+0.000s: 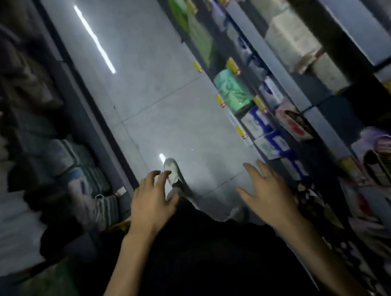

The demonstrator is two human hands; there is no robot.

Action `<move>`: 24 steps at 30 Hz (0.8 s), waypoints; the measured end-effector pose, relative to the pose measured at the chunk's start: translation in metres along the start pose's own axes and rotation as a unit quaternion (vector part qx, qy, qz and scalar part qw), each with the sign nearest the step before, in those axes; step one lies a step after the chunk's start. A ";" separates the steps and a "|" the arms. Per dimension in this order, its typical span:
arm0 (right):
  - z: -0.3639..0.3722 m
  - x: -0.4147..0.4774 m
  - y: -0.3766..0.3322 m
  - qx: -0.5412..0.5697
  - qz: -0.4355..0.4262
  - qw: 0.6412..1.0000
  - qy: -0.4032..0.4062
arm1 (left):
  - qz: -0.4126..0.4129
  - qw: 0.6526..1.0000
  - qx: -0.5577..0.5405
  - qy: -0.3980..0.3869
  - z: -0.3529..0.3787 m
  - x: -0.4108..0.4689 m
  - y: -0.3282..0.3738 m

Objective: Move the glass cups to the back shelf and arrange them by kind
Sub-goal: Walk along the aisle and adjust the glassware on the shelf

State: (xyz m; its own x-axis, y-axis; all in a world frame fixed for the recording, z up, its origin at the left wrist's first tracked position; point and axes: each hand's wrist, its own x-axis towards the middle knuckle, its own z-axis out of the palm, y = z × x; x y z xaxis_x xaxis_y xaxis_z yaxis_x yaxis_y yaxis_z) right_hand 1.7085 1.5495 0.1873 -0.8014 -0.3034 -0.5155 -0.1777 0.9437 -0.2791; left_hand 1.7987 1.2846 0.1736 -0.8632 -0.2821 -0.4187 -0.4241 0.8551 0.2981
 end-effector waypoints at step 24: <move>-0.107 0.357 -0.262 0.030 0.015 0.999 -0.003 | -0.016 0.999 -0.012 0.026 -0.192 0.355 -0.142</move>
State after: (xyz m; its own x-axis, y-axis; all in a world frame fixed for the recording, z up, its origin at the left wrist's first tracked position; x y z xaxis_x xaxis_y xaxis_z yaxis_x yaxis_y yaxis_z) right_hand 1.4082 1.2078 0.1629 -0.8024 -0.2762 -0.5290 -0.1196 0.9429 -0.3109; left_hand 1.4998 0.9794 0.1476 -0.8617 -0.3325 -0.3833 -0.4580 0.8348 0.3054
